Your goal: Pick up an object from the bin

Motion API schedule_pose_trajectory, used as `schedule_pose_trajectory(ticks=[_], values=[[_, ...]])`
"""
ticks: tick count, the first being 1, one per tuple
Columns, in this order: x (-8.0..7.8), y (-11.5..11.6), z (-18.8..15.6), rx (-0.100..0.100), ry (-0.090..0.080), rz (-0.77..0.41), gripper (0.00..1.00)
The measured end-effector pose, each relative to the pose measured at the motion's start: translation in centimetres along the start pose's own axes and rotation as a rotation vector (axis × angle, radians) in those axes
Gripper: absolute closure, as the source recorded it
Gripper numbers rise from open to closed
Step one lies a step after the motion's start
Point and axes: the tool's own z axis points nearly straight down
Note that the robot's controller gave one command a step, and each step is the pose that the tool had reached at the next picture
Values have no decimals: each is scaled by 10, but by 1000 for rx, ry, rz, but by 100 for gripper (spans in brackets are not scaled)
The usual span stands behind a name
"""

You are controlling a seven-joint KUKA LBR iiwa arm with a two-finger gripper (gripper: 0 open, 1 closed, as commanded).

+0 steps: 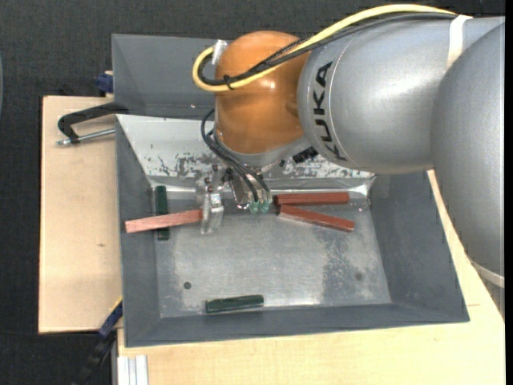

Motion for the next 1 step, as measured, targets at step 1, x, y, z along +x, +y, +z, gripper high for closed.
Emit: schedule_pose_trajectory(ticks=[1], values=[[-3,-9,-29,0,3,-101,100]])
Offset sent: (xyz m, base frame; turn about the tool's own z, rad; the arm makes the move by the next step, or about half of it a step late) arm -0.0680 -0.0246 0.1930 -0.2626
